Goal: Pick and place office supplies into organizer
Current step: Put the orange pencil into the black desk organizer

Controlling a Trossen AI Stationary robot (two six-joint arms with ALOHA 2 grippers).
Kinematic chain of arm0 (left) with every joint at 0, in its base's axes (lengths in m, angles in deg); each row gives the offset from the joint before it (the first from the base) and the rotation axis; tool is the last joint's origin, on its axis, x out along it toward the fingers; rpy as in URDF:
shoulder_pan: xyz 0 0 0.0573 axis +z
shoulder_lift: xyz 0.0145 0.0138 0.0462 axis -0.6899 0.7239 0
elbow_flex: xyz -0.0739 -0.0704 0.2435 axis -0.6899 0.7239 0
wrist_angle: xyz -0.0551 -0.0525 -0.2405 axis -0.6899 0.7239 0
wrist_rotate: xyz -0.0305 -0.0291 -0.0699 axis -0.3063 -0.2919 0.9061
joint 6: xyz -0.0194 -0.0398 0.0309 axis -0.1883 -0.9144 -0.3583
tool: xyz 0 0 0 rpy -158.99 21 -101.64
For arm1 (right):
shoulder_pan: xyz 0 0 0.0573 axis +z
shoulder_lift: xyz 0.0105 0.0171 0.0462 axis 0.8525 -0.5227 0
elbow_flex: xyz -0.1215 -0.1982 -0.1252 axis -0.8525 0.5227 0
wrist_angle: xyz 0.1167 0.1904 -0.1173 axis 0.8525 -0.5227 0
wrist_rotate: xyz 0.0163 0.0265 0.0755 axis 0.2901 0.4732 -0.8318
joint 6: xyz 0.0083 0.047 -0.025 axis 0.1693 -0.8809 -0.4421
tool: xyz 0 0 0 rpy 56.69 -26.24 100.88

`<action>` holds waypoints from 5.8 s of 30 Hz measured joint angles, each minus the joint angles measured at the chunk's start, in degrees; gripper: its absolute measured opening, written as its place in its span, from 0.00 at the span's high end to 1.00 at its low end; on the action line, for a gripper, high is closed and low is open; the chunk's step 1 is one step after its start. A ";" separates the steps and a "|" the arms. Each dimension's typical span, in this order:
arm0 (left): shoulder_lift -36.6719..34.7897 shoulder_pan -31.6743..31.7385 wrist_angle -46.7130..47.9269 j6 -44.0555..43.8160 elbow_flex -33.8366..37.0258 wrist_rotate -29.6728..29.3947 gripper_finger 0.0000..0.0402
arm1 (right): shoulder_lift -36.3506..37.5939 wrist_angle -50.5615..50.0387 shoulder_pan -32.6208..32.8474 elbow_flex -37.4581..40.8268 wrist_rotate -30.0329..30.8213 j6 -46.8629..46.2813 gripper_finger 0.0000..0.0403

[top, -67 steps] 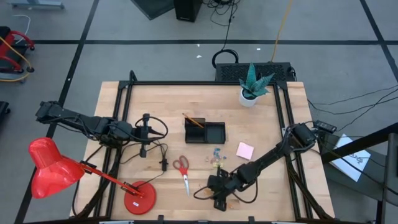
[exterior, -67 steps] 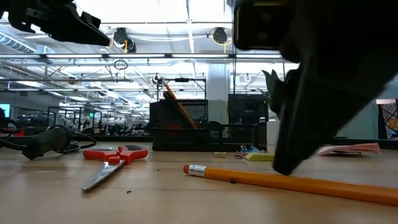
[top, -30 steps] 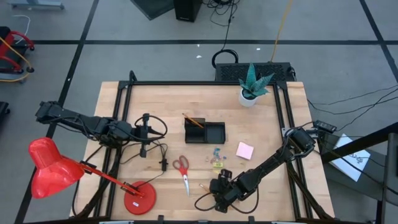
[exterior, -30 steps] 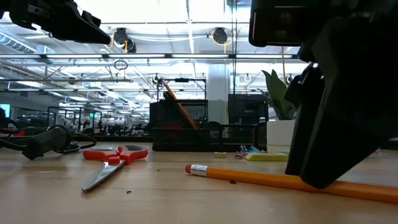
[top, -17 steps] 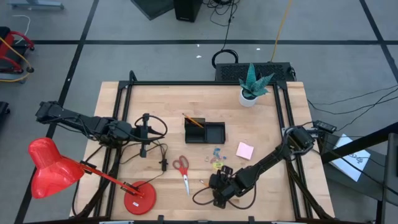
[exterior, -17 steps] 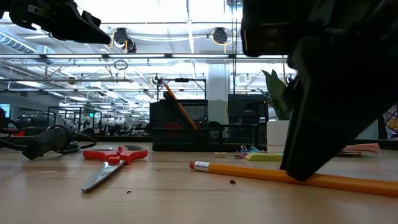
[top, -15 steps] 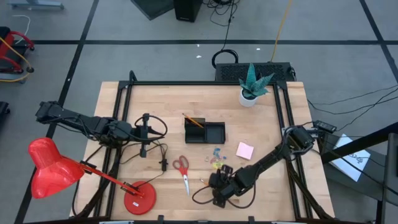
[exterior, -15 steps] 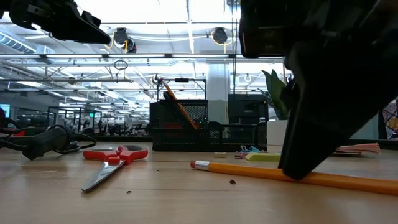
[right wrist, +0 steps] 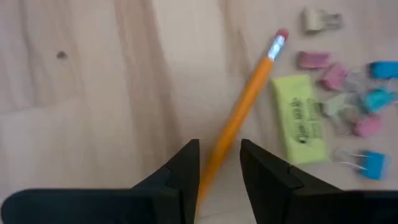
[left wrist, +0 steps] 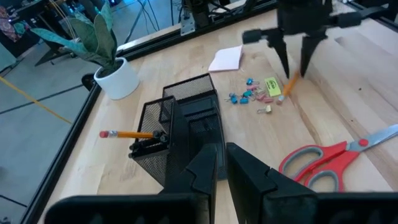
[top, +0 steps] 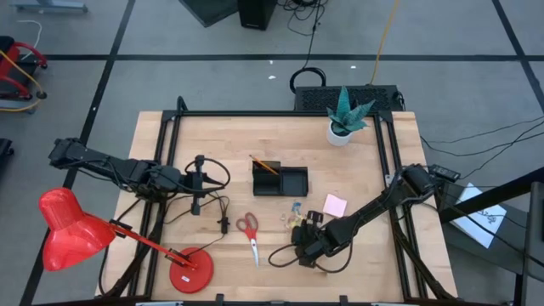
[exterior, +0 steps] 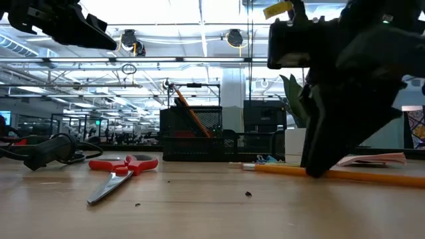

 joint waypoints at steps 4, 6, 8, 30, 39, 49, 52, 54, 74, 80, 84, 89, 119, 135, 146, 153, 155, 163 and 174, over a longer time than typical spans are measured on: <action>0.00 0.01 0.04 0.15 0.00 0.00 0.89 | 3.73 1.87 0.05 -0.37 -0.49 -0.98 0.70; 0.00 0.02 0.05 0.15 0.00 0.00 0.89 | 3.97 1.78 0.41 -0.37 -2.48 -1.49 0.70; -0.02 0.02 0.04 0.06 0.00 0.00 0.89 | 3.75 0.93 0.83 -0.22 -4.18 -1.57 0.70; 0.00 0.01 0.02 -0.62 0.00 -0.01 0.89 | -1.59 -2.60 -2.80 -0.83 -11.32 -16.72 0.69; 0.00 0.02 0.19 -0.67 0.00 -0.02 0.89 | -3.16 -5.41 -2.79 -0.70 -13.08 -19.73 0.69; -0.01 0.01 0.19 -0.66 0.00 -0.02 0.89 | -3.90 -6.15 -4.16 -0.59 -18.43 -16.47 0.69; 0.00 0.01 0.22 -0.64 0.00 -0.02 0.89 | -4.96 -7.37 -4.12 -0.61 -20.55 -16.08 0.69; -0.02 0.02 0.46 -0.66 0.00 -0.02 0.89 | -5.54 -8.50 -4.13 -0.65 -21.88 -16.32 0.69; -0.01 0.02 0.50 -0.94 0.00 -0.02 0.89 | -5.83 -8.75 -4.88 -0.48 -20.42 -15.62 0.93; 0.00 0.02 0.52 -1.24 0.00 -0.02 0.89 | -5.56 -8.25 -4.94 -0.44 -19.46 -14.11 0.95; -0.02 0.00 0.63 -1.32 0.00 -0.02 0.89 | -4.21 -6.73 -4.92 -0.42 -18.73 -11.74 0.96; -0.02 0.00 0.54 -0.80 0.02 -0.04 0.89 | 0.84 -5.11 -4.87 -0.09 -15.43 -7.82 0.98; -0.02 0.00 0.39 -1.49 0.02 -0.04 0.89 | 4.03 -12.66 -2.39 -0.39 -20.41 -18.18 0.70; -0.01 0.00 0.39 -1.34 0.02 -0.04 0.89 | -6.38 -18.09 -7.09 -0.86 -27.02 -15.98 0.65; -0.02 0.00 0.43 -1.38 0.02 -0.04 0.89 | -3.56 -16.48 -8.00 -0.48 -25.58 -15.06 0.69; -0.02 0.00 0.43 -1.36 0.02 -0.04 0.89 | -3.14 -13.69 -7.93 -0.50 -24.70 -11.90 0.66; -0.01 0.01 0.43 -1.38 0.02 -0.03 0.89 | -3.19 -14.40 -7.94 -0.50 -24.80 -11.55 0.68; -0.01 0.00 0.45 -1.42 0.02 -0.04 0.89 | -3.47 -16.89 -5.11 1.58 -24.52 -10.72 0.90; -0.02 0.00 0.54 -1.49 0.02 -0.02 0.89 | -2.99 -16.72 -2.48 3.96 -30.64 -10.41 0.91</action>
